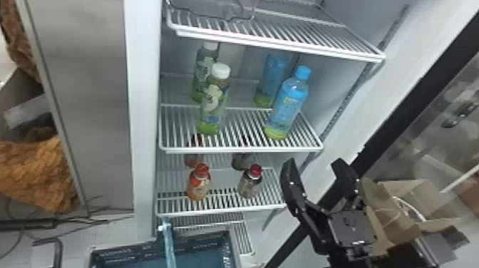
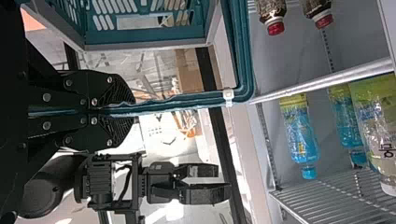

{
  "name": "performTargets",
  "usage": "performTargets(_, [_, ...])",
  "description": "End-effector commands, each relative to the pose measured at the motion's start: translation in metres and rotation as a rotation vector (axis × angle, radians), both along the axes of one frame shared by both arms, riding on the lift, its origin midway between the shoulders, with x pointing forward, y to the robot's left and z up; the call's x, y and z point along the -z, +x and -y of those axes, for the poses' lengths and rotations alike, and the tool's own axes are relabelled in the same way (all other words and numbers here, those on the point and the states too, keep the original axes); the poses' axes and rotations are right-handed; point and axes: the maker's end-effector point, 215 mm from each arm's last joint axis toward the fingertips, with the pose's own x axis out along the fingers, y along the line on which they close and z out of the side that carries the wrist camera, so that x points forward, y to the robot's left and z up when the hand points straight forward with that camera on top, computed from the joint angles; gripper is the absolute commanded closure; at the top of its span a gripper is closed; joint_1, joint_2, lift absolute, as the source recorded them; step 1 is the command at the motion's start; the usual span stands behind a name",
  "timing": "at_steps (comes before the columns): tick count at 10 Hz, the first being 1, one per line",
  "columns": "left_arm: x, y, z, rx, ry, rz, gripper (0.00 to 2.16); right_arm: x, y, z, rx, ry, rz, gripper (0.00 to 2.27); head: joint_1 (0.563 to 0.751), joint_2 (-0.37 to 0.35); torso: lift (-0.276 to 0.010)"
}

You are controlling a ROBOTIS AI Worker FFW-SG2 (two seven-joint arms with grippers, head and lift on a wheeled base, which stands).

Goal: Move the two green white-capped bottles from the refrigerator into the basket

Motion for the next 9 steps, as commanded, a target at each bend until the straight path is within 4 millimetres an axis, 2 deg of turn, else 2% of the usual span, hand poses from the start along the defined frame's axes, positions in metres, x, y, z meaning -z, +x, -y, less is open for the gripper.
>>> performTargets(1, [0.000, 0.000, -0.001, -0.001, 0.001, 0.000, 1.18, 0.001, 0.000, 0.000, 0.000, -0.001, -0.002, 0.09, 0.695, -0.350, -0.004])
performTargets(6, [0.000, 0.000, -0.001, -0.003, -0.001, -0.003, 1.18, 0.004, 0.001, 0.000, -0.001, 0.000, -0.012, 0.10, 0.695, -0.350, -0.004])
performTargets(9, [0.000, 0.000, -0.001, -0.003, -0.001, -0.003, 1.18, 0.019, 0.013, -0.007, -0.019, 0.011, -0.053, 0.09, 0.695, -0.350, -0.004])
